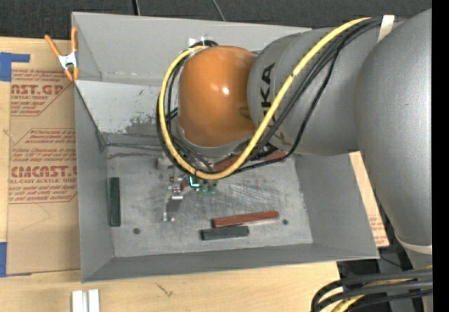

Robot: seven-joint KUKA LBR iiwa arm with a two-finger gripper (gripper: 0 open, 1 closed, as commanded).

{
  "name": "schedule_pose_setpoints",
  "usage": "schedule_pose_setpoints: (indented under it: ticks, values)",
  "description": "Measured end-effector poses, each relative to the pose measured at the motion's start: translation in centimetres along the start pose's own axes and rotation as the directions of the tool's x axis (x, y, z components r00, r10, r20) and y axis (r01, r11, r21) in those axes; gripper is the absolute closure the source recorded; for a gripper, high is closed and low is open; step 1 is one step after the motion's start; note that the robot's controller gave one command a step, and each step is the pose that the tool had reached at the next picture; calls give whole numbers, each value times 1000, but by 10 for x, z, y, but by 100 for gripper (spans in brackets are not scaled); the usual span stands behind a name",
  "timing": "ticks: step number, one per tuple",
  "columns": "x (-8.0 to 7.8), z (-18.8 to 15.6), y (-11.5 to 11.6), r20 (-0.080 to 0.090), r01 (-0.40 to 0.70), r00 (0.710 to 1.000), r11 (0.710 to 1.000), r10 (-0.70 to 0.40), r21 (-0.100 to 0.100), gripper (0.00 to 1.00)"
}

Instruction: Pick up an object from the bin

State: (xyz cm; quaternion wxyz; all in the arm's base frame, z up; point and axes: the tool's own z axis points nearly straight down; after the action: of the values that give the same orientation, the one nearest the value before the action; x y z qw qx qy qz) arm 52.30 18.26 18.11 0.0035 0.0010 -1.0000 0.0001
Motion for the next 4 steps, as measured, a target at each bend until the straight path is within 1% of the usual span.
schedule_pose_setpoints:
  ticks: [1, 2, 3, 4]
  values:
    - [-2, -4, -1, 8, -1, 1000, 1000, 1, -1, 0]
    - [-19, 55, -28, 14, 22, 1000, 1000, -22, -2, 0]
    - [-27, 82, -46, 4, 18, 1000, 1000, -18, 2, 0]
    - [-42, 104, -95, 21, 178, 984, 984, -178, -6, 100]
